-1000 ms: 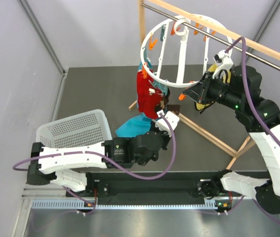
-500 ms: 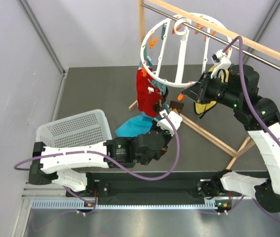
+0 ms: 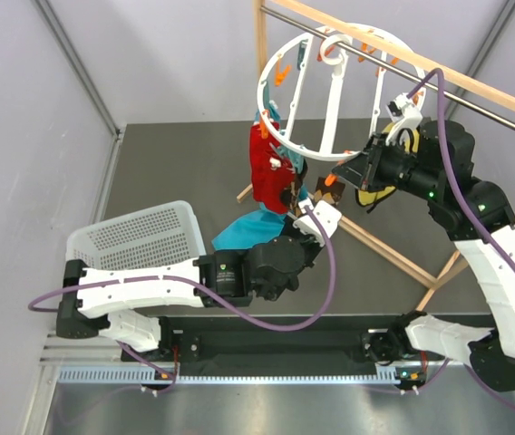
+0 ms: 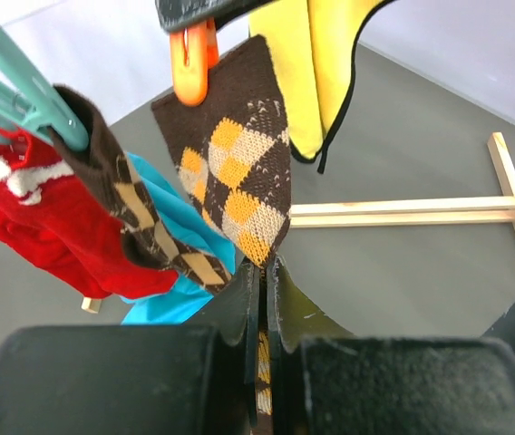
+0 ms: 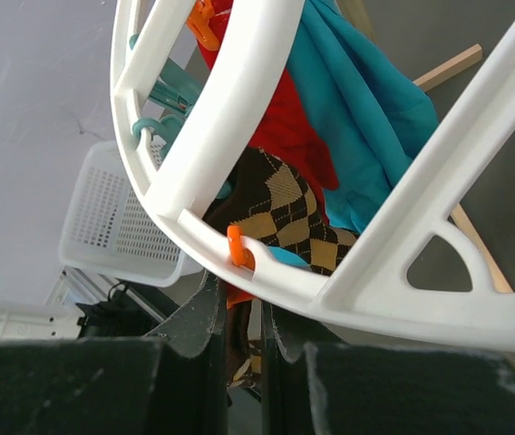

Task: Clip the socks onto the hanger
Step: Clamp the sock onto the hanger.

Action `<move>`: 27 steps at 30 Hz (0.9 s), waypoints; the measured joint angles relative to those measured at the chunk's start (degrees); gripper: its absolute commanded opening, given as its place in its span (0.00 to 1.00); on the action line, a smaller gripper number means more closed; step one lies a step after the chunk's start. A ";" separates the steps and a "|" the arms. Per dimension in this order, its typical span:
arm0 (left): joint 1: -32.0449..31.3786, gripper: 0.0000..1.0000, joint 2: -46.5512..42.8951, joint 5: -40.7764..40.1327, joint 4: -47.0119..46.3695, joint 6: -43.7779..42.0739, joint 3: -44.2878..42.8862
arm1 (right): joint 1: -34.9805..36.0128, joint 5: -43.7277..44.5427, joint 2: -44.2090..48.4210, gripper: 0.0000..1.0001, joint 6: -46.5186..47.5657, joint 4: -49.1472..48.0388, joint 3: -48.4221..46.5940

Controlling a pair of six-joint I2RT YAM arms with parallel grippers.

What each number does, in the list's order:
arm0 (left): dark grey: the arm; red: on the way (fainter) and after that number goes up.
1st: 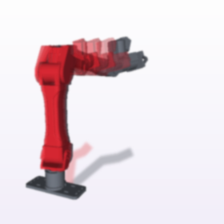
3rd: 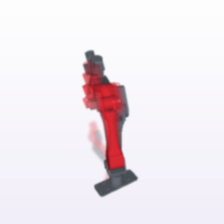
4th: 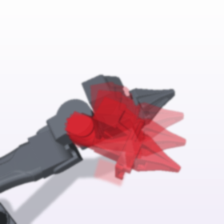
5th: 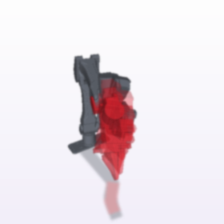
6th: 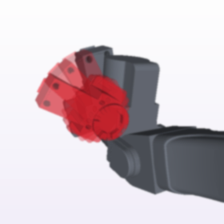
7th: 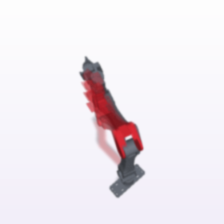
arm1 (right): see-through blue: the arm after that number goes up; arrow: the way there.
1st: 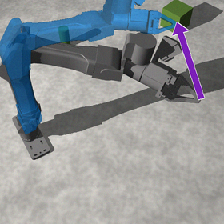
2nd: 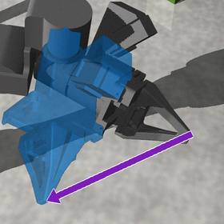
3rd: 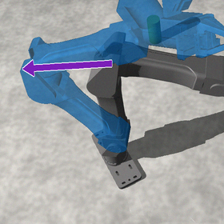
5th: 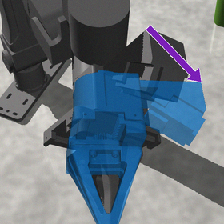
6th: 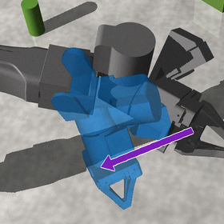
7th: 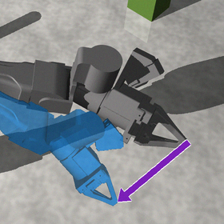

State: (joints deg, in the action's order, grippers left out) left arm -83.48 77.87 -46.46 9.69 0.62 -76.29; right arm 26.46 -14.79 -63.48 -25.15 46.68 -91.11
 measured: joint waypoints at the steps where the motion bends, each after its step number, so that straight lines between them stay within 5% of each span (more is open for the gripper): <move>1: 0.00 0.00 0.31 -0.11 -0.17 -0.37 -0.37 | 0.00 -0.09 0.02 0.00 0.00 0.00 0.00; 14: 0.00 0.00 2.03 -2.54 -2.08 -3.28 -1.60 | 0.00 -0.72 0.52 0.00 -0.11 -0.28 0.00; 27: -0.04 0.00 2.80 -3.93 -2.60 -3.80 -2.25 | 0.00 -1.40 0.90 0.40 -0.35 -0.28 0.37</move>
State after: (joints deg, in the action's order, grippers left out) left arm -83.53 80.66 -50.39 7.09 -3.18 -78.54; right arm 26.46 -16.19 -62.59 -25.50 46.39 -90.74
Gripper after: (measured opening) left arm 0.034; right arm 0.353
